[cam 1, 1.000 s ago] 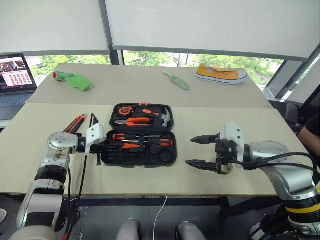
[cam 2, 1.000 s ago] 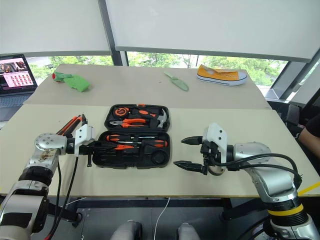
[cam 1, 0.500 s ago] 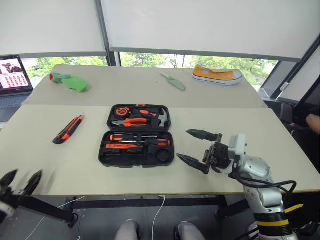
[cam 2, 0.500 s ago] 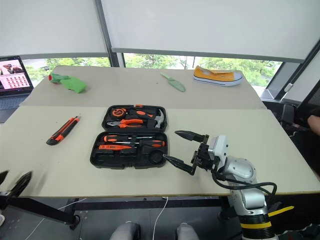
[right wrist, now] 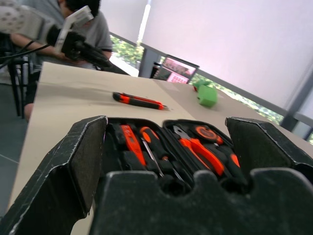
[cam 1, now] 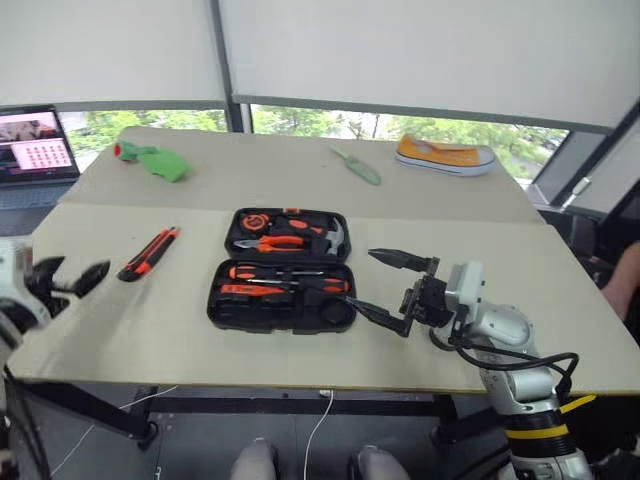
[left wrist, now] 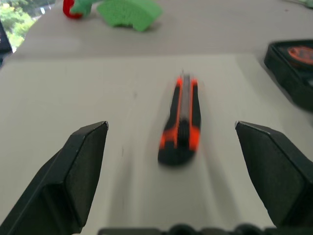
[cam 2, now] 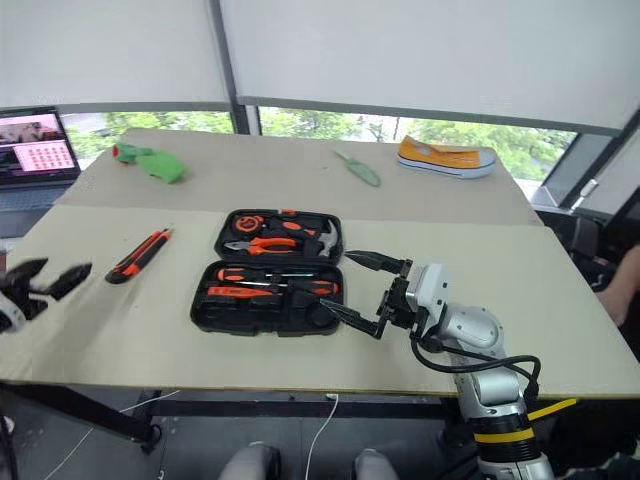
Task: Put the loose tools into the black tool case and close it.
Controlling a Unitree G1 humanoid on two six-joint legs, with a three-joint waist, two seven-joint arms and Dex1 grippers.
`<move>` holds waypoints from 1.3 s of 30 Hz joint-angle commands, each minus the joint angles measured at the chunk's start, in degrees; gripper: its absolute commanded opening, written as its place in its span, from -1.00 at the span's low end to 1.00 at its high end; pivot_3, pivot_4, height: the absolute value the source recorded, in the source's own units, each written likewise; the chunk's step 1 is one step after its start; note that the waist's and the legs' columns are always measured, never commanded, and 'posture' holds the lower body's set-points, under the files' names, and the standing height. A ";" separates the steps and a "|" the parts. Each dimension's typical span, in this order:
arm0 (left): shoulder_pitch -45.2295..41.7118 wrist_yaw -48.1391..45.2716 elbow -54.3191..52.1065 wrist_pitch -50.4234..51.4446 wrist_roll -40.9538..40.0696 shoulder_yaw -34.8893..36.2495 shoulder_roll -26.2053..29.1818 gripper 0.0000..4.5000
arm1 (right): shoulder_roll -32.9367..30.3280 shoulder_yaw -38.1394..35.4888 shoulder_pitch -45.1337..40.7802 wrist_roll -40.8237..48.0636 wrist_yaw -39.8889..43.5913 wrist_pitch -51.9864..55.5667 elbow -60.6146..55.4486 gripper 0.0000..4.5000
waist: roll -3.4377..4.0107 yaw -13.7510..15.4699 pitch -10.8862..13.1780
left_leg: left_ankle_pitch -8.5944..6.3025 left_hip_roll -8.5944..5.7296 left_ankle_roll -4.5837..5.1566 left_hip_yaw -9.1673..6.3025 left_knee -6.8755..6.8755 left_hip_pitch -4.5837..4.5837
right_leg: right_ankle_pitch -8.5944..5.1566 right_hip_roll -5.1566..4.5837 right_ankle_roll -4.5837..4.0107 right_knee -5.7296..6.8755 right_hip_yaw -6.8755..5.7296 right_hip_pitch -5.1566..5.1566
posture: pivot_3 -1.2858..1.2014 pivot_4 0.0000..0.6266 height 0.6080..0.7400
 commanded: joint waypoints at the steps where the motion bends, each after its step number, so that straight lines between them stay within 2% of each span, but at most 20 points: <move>1: -11.84 -0.63 13.78 -1.90 7.68 -9.30 0.29 0.98 | -0.22 -1.08 -1.72 -0.23 -2.32 -0.38 -1.40 1.00 | -0.01 -0.46 0.00 | -0.01 0.03 0.00 0.00 -0.04 -0.02 | -0.03 0.08 -0.01 0.00 0.04 -0.05 | 0.03 -0.52 1.00; 5: -26.01 0.19 31.86 -6.02 14.29 -15.80 -1.28 0.98 | -0.70 -0.72 -1.98 -0.22 -3.12 0.45 -2.52 1.00 | -0.05 -0.87 0.01 | -0.03 0.06 -0.03 0.00 -0.31 -0.05 | -0.05 0.35 0.01 0.00 0.23 -0.18 | 0.03 -0.52 1.00; 10: -33.36 0.70 44.32 -8.15 19.88 -20.19 -2.91 0.98 | -1.95 -1.60 -1.81 0.03 -4.32 1.68 -4.56 1.00 | -0.06 -1.04 0.02 | -0.04 0.05 -0.04 0.05 -0.38 -0.05 | -0.08 0.36 0.04 -0.02 0.32 -0.22 | 0.03 -0.52 1.00; 16: -33.99 -2.07 47.93 -7.25 21.40 -20.73 -3.01 0.20 | -3.49 -2.99 0.20 0.52 -6.38 3.19 -7.60 1.00 | -0.10 -1.01 0.04 | -0.04 0.05 -0.05 0.06 -0.35 -0.03 | -0.08 0.33 0.04 0.02 0.33 -0.20 | 0.03 -0.52 1.00; 18: -33.73 -2.88 47.85 -9.20 20.86 -19.90 -3.03 -0.19 | -3.87 -3.10 0.67 0.66 -6.61 3.37 -8.03 1.00 | -0.10 -1.00 0.04 | -0.04 0.04 -0.05 0.07 -0.33 -0.03 | -0.08 0.31 0.04 0.02 0.33 -0.19 | 0.03 -0.52 1.00; 21: -33.39 -9.46 45.19 -19.71 16.29 -15.40 -3.56 -0.23 | -4.54 -3.39 1.23 0.82 -6.55 3.35 -8.33 1.00 | -0.13 -0.99 0.06 | -0.03 0.05 -0.05 0.07 -0.33 -0.04 | -0.08 0.31 0.03 0.03 0.32 -0.20 | 0.03 -0.52 1.00; 24: -30.87 -25.46 38.05 -27.22 12.52 -14.50 -4.08 -0.23 | -6.48 -3.92 2.31 0.97 -5.32 3.08 -8.77 1.00 | -0.17 -0.58 0.08 | -0.03 0.06 -0.05 0.07 -0.32 -0.06 | -0.07 0.29 0.02 0.02 0.30 -0.19 | 0.03 -0.52 1.00; 26: -26.68 -38.08 28.72 -31.52 9.47 -15.86 -4.11 -0.23 | -7.64 -5.21 3.27 2.16 -4.78 3.19 -8.97 1.00 | -0.17 -0.37 0.08 | -0.03 0.05 -0.06 0.13 -0.32 -0.06 | -0.07 0.24 0.02 -0.01 0.30 -0.18 | 0.03 -0.52 1.00; 29: -18.09 -50.24 6.70 -21.61 1.99 -19.16 -3.63 -0.23 | -11.30 -4.88 5.49 0.70 0.20 0.52 -6.80 1.00 | -0.15 -0.36 0.08 | -0.04 0.04 -0.05 0.30 -0.34 -0.05 | -0.08 0.15 0.03 -0.02 0.40 -0.18 | 0.03 -0.52 1.00; 31: -12.04 -53.08 -4.73 -19.82 1.01 -23.64 -1.81 -0.23 | -12.11 -4.37 5.47 1.27 1.94 0.22 -6.01 1.00 | -0.14 -0.47 0.07 | -0.04 0.04 -0.04 0.33 -0.34 -0.03 | -0.08 0.14 0.04 -0.02 0.44 -0.16 | 0.03 -0.52 1.00; 33: -8.34 -53.67 -11.16 -19.93 0.69 -26.47 -0.99 -0.23 | -12.44 -3.97 5.03 1.58 2.97 0.08 -5.29 1.00 | -0.10 -0.67 0.08 | -0.03 0.04 -0.04 0.36 -0.33 0.05 | -0.08 0.16 0.05 0.02 0.50 -0.14 | 0.03 -0.52 1.00; 36: -7.97 -51.20 -13.07 -20.97 4.42 -29.34 -3.18 -0.23 | -12.12 -3.63 3.83 1.21 3.82 -0.05 -3.98 1.00 | -0.08 -0.60 0.09 | 0.01 0.13 0.02 0.34 -0.29 0.08 | -0.10 0.33 0.02 0.05 0.56 -0.16 | 0.03 -0.52 1.00; 39: -9.80 -48.72 -10.28 -23.61 9.34 -32.25 -4.29 -0.23 | -11.69 -3.44 3.09 1.27 3.76 0.50 -3.84 1.00 | -0.06 -0.47 0.10 | 0.03 0.14 0.06 0.33 -0.13 0.10 | -0.07 0.37 0.09 0.08 0.61 -0.15 | 0.03 -0.52 1.00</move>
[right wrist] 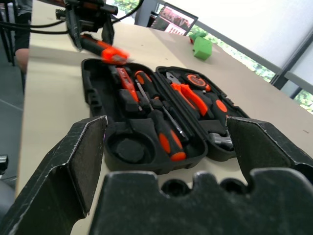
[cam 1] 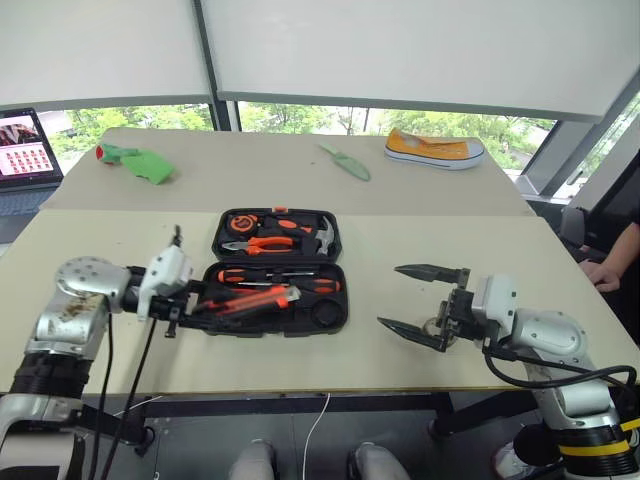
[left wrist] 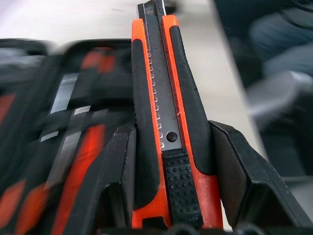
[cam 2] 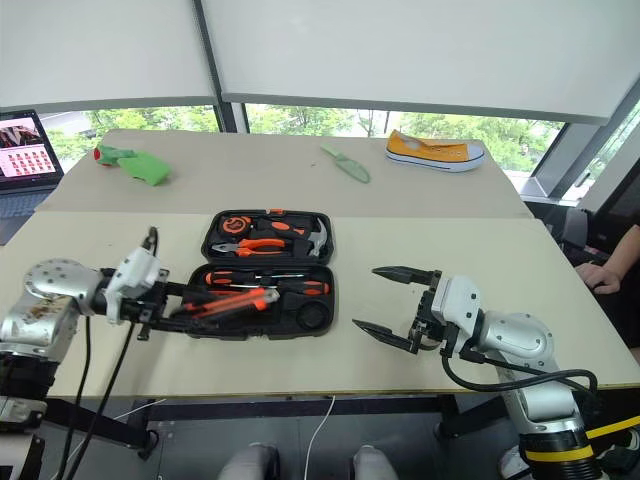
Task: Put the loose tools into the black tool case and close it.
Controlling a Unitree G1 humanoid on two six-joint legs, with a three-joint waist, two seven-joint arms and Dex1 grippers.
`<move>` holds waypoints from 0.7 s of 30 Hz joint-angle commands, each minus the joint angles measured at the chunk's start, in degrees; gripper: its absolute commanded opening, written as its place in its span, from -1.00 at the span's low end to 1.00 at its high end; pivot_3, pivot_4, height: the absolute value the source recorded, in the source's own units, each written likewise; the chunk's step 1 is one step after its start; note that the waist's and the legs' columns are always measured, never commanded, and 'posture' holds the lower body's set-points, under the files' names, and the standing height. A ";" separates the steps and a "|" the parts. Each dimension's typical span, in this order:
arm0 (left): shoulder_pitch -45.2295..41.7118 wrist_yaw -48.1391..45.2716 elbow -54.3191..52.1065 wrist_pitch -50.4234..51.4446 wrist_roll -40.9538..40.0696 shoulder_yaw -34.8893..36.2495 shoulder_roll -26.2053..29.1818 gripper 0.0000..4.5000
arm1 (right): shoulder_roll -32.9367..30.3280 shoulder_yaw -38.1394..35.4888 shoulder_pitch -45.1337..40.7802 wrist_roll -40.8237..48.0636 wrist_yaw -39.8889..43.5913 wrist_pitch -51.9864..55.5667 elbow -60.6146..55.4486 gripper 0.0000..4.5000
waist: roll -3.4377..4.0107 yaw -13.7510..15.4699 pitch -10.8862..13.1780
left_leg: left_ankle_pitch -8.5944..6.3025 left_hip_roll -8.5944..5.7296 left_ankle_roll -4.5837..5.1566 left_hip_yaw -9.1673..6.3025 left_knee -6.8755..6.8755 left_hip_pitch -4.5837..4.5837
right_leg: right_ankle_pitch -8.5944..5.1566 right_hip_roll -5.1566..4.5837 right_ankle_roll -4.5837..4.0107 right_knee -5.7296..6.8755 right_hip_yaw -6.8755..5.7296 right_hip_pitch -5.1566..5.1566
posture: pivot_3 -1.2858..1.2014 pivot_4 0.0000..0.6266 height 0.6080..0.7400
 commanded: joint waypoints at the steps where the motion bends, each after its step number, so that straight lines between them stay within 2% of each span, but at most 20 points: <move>1: -3.01 2.80 2.21 -3.94 5.43 -2.37 -0.49 -0.23 | 0.13 -0.43 -1.32 0.85 0.22 -0.87 -0.93 1.00 | 0.00 0.11 0.00 | 0.00 0.00 0.00 0.00 0.03 0.00 | 0.00 0.01 0.05 0.00 0.01 0.01 | 0.03 -0.52 1.00; 9: -8.34 5.04 12.40 -10.03 12.91 -7.11 -3.00 -0.23 | -0.06 -0.41 0.87 0.85 -0.29 -0.20 -3.06 1.00 | 0.00 0.71 0.00 | -0.03 -0.05 0.04 0.03 0.08 -0.10 | 0.02 -0.04 0.05 -0.07 0.06 0.00 | 0.03 -0.52 1.00; 15: -13.71 0.78 19.28 -17.52 15.81 -10.19 -3.64 -0.23 | 0.10 -0.14 1.40 0.38 -1.02 -0.21 -3.68 1.00 | 0.00 0.73 0.00 | -0.02 -0.05 0.04 0.04 0.11 -0.10 | 0.03 -0.03 0.05 -0.05 0.05 0.01 | 0.03 -0.52 1.00; 21: -16.92 0.64 23.18 -20.17 18.25 -11.53 -4.57 -0.23 | -0.10 -0.43 1.85 0.01 -1.15 -0.61 -3.45 1.00 | 0.00 0.72 0.00 | -0.03 -0.05 0.04 0.03 0.14 -0.10 | 0.03 -0.03 0.05 -0.06 0.06 0.02 | 0.03 -0.52 1.00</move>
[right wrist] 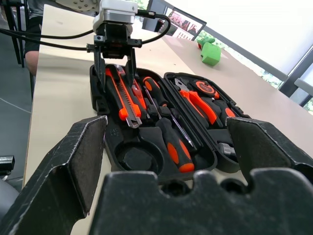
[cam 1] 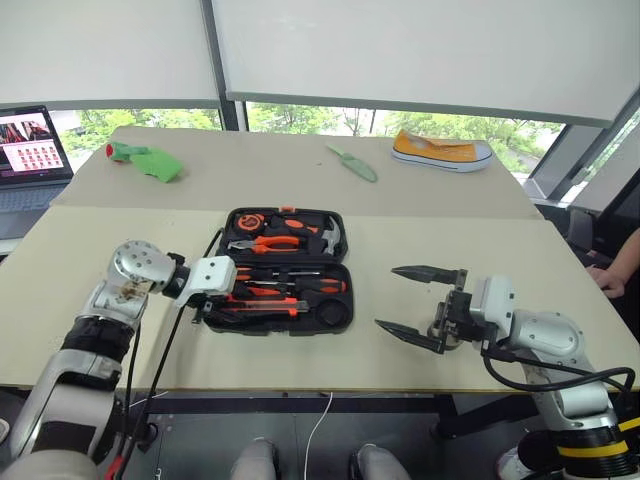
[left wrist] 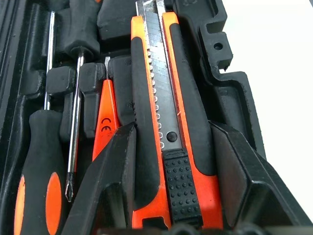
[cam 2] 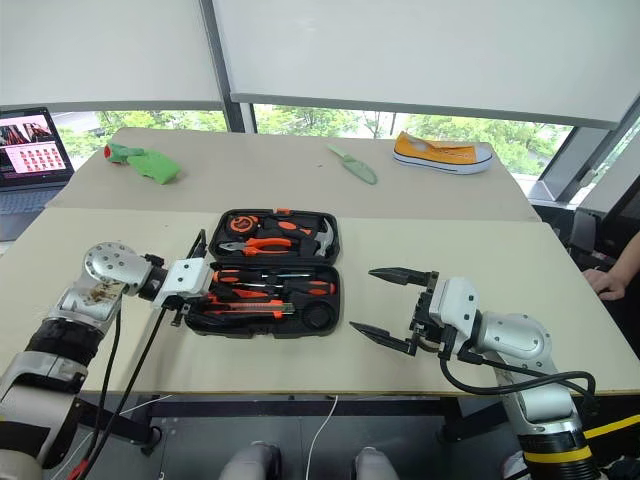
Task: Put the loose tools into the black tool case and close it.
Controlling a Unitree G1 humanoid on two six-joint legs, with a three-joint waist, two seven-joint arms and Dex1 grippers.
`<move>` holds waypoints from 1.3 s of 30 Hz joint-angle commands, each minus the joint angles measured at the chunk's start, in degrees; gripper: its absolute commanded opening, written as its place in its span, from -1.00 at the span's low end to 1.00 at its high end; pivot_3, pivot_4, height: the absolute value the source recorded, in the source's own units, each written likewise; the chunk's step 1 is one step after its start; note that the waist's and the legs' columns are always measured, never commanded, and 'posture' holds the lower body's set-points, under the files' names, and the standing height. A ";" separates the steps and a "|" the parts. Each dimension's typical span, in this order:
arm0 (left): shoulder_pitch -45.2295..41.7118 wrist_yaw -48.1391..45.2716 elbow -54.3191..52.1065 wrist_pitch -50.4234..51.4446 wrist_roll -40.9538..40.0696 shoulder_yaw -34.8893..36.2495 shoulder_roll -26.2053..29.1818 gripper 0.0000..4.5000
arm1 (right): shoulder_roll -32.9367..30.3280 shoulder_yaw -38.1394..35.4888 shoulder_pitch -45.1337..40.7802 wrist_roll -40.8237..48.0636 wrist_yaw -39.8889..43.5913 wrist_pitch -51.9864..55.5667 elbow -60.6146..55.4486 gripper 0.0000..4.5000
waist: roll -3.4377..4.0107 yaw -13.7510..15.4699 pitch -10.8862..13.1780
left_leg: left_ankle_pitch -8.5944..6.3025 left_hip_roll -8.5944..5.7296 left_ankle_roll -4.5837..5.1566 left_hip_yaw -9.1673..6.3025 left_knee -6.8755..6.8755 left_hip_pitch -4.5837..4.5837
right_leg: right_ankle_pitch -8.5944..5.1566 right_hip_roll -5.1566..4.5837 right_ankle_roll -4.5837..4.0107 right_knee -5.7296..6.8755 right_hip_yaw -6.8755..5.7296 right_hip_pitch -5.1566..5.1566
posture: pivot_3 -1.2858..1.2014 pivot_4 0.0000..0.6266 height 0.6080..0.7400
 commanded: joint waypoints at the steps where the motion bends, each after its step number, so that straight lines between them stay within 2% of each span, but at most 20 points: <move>1: -1.86 1.12 1.78 -2.08 2.98 -1.20 -0.27 -0.23 | -0.27 -0.79 -0.02 0.07 -0.51 -0.73 -1.41 1.00 | 0.00 0.00 0.00 | 0.00 0.00 0.00 0.00 0.00 0.00 | 0.00 0.00 0.00 0.00 0.00 0.00 | 0.03 -0.52 1.00; 10: -0.70 -1.57 -1.98 2.96 1.07 -2.11 -0.58 -0.23 | 0.17 -0.18 -0.51 -0.65 -0.92 -0.99 -0.97 1.00 | 0.01 0.06 0.00 | 0.00 0.00 0.00 -0.01 0.10 0.00 | 0.02 -0.01 0.04 0.03 0.00 0.04 | 0.03 -0.52 1.00; 12: -0.51 -1.87 -2.04 2.57 0.79 -1.38 -0.52 0.22 | 0.18 -0.13 -0.47 -0.73 -0.85 -1.07 -0.81 1.00 | 0.01 -0.02 0.00 | 0.00 0.00 0.00 -0.01 0.10 0.00 | 0.02 0.00 0.03 0.03 0.01 0.04 | 0.03 -0.52 1.00; 13: -0.55 -2.14 -1.90 2.48 0.55 -0.99 -0.48 0.30 | 0.18 -0.10 -0.49 -0.76 -0.81 -1.12 -0.70 1.00 | 0.01 -0.01 -0.01 | 0.00 0.00 0.00 -0.01 0.10 0.00 | 0.02 0.00 0.03 0.03 0.01 0.03 | 0.03 -0.52 1.00; 17: -1.72 -2.03 -0.03 0.75 -2.03 1.94 -1.13 0.94 | 0.17 -0.10 -0.44 -0.68 -0.69 -1.31 -0.39 1.00 | 0.01 -0.07 -0.01 | -0.01 0.00 0.02 0.00 0.10 -0.01 | 0.01 0.00 0.04 0.00 0.03 0.02 | 0.03 -0.52 1.00; 20: -5.43 -2.54 1.62 9.28 -10.69 7.33 -1.86 0.94 | 0.13 -0.30 -0.51 -0.44 -0.49 -1.49 0.43 1.00 | -0.01 -0.10 0.00 | -0.03 0.01 0.05 0.00 0.10 -0.04 | 0.00 0.02 0.05 0.01 0.03 -0.01 | 0.03 -0.52 1.00; 23: -6.06 -2.61 1.76 12.11 -13.42 7.49 -0.95 0.94 | 0.51 -0.76 -0.79 -0.19 -0.90 -1.64 1.58 1.00 | -0.01 -0.14 0.00 | -0.03 0.01 0.05 -0.02 0.11 -0.07 | 0.00 0.03 0.05 0.03 0.01 -0.02 | 0.03 -0.52 1.00; 25: -5.14 -2.61 1.27 13.61 -14.39 8.13 -1.38 0.71 | 0.79 -0.92 -0.89 -0.25 -1.13 -1.89 2.24 1.00 | 0.02 -0.16 -0.01 | -0.03 0.00 0.05 -0.02 0.11 -0.04 | 0.00 0.02 0.06 0.02 0.02 0.02 | 0.03 -0.52 1.00; 26: -4.63 -2.61 0.94 14.26 -14.65 8.35 -1.59 0.67 | 0.86 -0.93 -0.86 -0.32 -1.11 -2.05 2.41 1.00 | 0.03 -0.16 -0.01 | -0.03 -0.01 0.05 -0.02 0.11 -0.04 | 0.00 0.01 0.06 0.02 0.03 0.01 | 0.03 -0.52 1.00; 29: -0.31 -2.54 -0.22 9.08 -14.70 7.97 -2.54 0.14 | 1.31 -0.91 -0.33 -0.53 -1.53 -2.28 2.35 1.00 | 0.04 -0.17 -0.01 | -0.03 0.00 0.05 -0.02 0.11 -0.04 | 0.00 0.02 0.06 0.03 0.03 0.01 | 0.03 -0.52 1.00; 30: 1.30 -2.58 -0.41 7.72 -15.01 8.14 -3.07 -0.09 | 1.32 -0.88 0.01 -0.58 -1.61 -2.37 2.11 1.00 | 0.04 -0.17 -0.01 | -0.03 0.00 0.05 -0.02 0.11 -0.04 | 0.00 0.02 0.05 0.03 0.03 0.00 | 0.03 -0.52 1.00; 31: 2.64 -2.61 -0.01 6.02 -14.94 8.52 -3.74 -0.19 | 0.97 -1.10 0.57 -0.48 -1.43 -2.38 1.65 1.00 | 0.04 -0.17 -0.01 | -0.03 0.00 0.05 -0.02 0.11 -0.05 | 0.00 0.02 0.05 0.02 0.03 -0.01 | 0.03 -0.52 1.00; 36: 5.21 -0.83 3.63 1.52 -11.97 8.51 -5.90 -0.97 | -1.05 -3.12 2.72 0.39 -0.78 -1.70 0.37 1.00 | 0.03 0.15 -0.01 | -0.03 -0.02 0.04 -0.02 0.13 -0.05 | 0.01 -0.02 0.05 0.03 0.01 0.01 | 0.03 -0.52 1.00; 39: 4.87 3.42 7.02 -1.59 -8.31 7.47 -7.19 -0.99 | -1.69 -3.70 3.57 0.72 -1.00 -1.33 -0.43 1.00 | 0.06 0.15 -0.03 | -0.03 -0.03 0.04 -0.02 0.16 -0.05 | 0.03 -0.03 0.07 0.02 0.01 0.04 | 0.03 -0.52 1.00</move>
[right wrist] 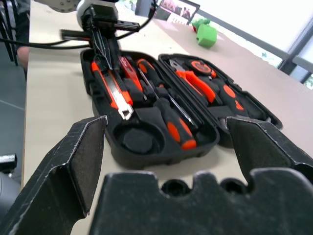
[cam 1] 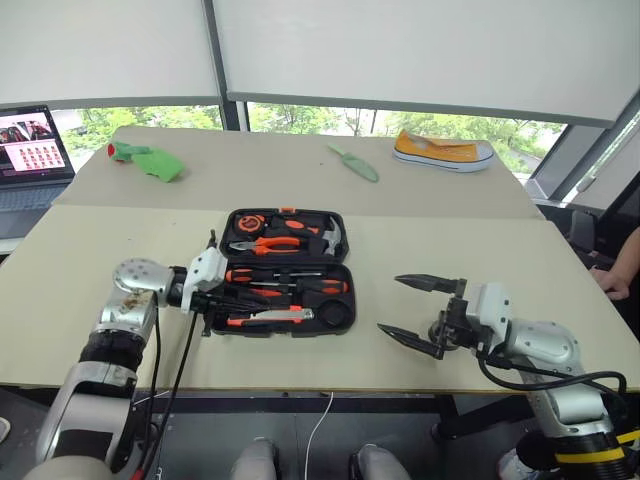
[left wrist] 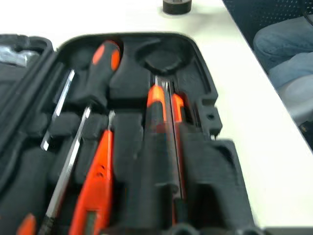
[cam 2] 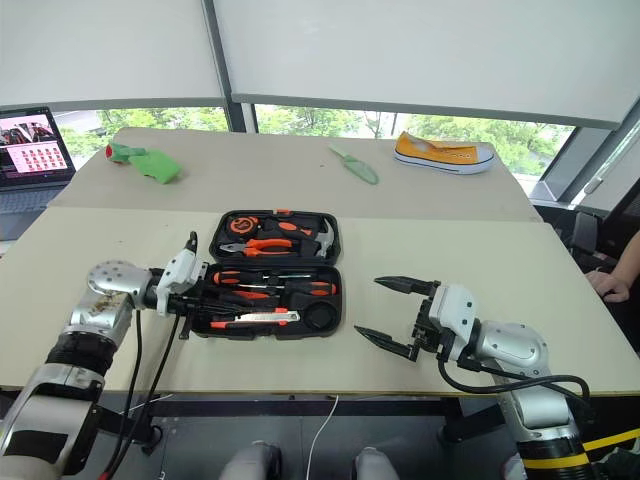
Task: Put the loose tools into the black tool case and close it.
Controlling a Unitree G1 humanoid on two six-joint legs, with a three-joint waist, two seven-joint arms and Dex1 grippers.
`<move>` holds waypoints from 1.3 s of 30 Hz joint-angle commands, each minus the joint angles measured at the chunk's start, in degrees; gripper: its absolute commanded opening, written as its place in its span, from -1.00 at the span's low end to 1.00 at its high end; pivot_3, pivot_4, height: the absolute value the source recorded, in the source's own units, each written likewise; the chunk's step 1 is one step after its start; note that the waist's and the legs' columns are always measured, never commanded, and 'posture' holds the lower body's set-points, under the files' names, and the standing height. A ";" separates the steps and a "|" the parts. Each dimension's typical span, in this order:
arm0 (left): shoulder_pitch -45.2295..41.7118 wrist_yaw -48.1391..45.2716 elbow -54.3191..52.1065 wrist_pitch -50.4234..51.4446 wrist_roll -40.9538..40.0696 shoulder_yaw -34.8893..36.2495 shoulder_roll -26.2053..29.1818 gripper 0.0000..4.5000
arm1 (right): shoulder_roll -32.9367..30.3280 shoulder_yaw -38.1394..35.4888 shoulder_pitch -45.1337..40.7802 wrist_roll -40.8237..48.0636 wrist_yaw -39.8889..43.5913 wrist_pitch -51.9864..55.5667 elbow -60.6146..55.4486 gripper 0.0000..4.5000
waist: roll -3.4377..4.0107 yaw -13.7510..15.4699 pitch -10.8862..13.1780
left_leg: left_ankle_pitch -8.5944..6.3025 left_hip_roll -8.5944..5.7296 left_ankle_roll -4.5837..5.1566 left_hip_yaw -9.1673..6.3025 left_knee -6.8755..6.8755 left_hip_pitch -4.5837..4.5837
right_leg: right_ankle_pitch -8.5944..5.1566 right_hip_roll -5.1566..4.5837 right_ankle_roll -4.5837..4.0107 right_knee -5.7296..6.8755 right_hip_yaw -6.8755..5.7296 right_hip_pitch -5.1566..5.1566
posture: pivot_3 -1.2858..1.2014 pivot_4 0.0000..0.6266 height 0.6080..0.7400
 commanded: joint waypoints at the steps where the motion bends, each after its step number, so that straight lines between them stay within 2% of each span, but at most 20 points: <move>1: -1.08 5.57 3.04 -3.33 4.10 -0.26 -1.42 -0.99 | -1.04 -2.38 0.42 1.37 -0.31 -0.28 -3.01 1.00 | 0.08 0.06 -0.05 | 0.00 0.00 0.00 0.00 0.00 0.04 | 0.00 0.00 0.00 0.01 0.00 0.04 | 0.03 -0.52 1.00; 6: 0.66 5.97 4.23 -5.10 8.88 -3.71 -1.12 -0.99 | -1.97 -2.75 1.66 0.77 -0.23 -0.53 -4.21 1.00 | 0.24 0.16 -0.15 | 0.02 -0.01 0.01 0.00 0.02 0.15 | 0.08 -0.01 0.07 0.02 0.00 0.15 | 0.03 -0.52 1.00; 10: 2.71 5.08 2.63 -0.85 9.35 -5.35 -1.15 -0.99 | -1.58 -3.16 2.84 1.11 -1.43 -0.18 -4.95 1.00 | 0.43 -0.12 -0.50 | 0.02 0.00 0.01 0.00 0.03 0.18 | 0.09 -0.01 0.06 0.00 0.02 0.17 | 0.03 -0.52 1.00; 14: 4.13 8.66 3.01 -3.33 14.04 -7.73 -0.72 -0.99 | -1.46 -2.27 2.90 0.74 -2.03 0.07 -5.42 1.00 | 0.99 -0.09 -0.97 | 0.01 -0.02 0.02 0.01 0.01 0.18 | 0.06 -0.01 0.08 -0.05 0.06 0.18 | 0.03 -0.52 1.00; 18: 4.69 8.63 2.60 -1.95 8.51 -4.10 -2.88 -0.99 | -1.46 -2.45 1.88 1.30 -2.92 1.12 -5.48 1.00 | 1.20 -0.10 -1.12 | 0.00 -0.05 0.02 0.02 -0.02 0.63 | -0.15 -0.05 0.24 -0.07 0.06 0.63 | 0.03 -0.52 1.00; 19: 4.61 8.24 1.28 -0.83 4.96 -1.57 -3.63 -0.99 | -1.74 -3.49 2.09 1.82 -3.42 1.70 -5.57 1.00 | 1.19 -0.10 -1.12 | -0.01 -0.05 0.02 0.02 -0.04 0.85 | -0.45 -0.07 0.10 -0.09 0.05 0.82 | 0.03 -0.52 1.00; 23: 5.33 5.95 -5.83 4.06 -4.74 5.70 -3.02 -0.53 | -4.51 -9.57 7.23 4.05 -4.06 5.23 -7.08 1.00 | 1.09 0.08 -1.03 | -0.02 -0.09 0.00 0.03 -0.08 0.87 | -0.55 -0.22 0.08 -0.08 -0.04 0.89 | 0.03 -0.52 1.00; 25: 8.01 5.11 -12.36 8.79 -7.78 6.99 -1.21 -0.23 | -5.59 -13.26 11.83 4.85 -3.98 6.31 -7.92 1.00 | 0.99 -0.10 -0.97 | -0.04 -0.13 0.06 0.03 -0.08 0.66 | -0.55 -0.25 0.07 -0.10 -0.04 0.76 | 0.03 -0.52 1.00; 26: 9.60 5.13 -16.03 11.06 -9.32 7.59 -0.45 0.00 | -5.98 -15.10 14.21 5.02 -3.86 6.39 -8.02 1.00 | 0.96 -0.16 -0.96 | -0.14 -0.14 0.13 0.02 -0.08 0.64 | -0.35 -0.26 0.01 -0.10 -0.03 0.76 | 0.03 -0.52 1.00; 28: 13.67 5.19 -23.73 12.98 -11.36 8.59 1.03 0.23 | -6.40 -18.97 19.63 4.34 -3.06 5.65 -7.22 1.00 | 0.97 -0.20 -0.95 | -0.32 -0.15 0.23 0.02 -0.08 0.63 | -0.37 -0.26 0.13 -0.10 -0.03 0.77 | 0.03 -0.52 1.00; 32: 22.68 8.07 -36.65 15.96 -14.90 11.40 2.52 0.90 | -5.63 -24.76 29.31 1.95 -1.25 2.37 -2.68 1.00 | 1.00 -0.19 -0.95 | -0.64 -0.17 0.25 0.05 -0.08 0.80 | -0.65 -0.30 0.16 -0.13 -0.01 0.91 | 0.03 -0.52 1.00; 36: 31.28 8.46 -42.81 16.30 -17.19 14.42 3.77 0.95 | -4.02 -25.97 33.87 0.15 -0.24 -2.06 1.60 1.00 | 0.99 -0.50 -0.92 | -0.66 -0.13 0.24 0.08 -0.08 0.95 | -1.13 -0.32 0.14 -0.16 0.00 0.96 | 0.03 -0.52 1.00; 39: 34.51 8.54 -43.96 15.76 -18.09 16.09 4.05 0.95 | -4.75 -25.61 34.86 0.62 0.14 -1.03 -0.74 1.00 | 1.08 -0.71 -0.88 | -0.84 -0.10 -0.06 0.09 -0.08 1.09 | -1.07 -0.34 0.07 -0.13 0.02 0.98 | 0.03 -0.52 1.00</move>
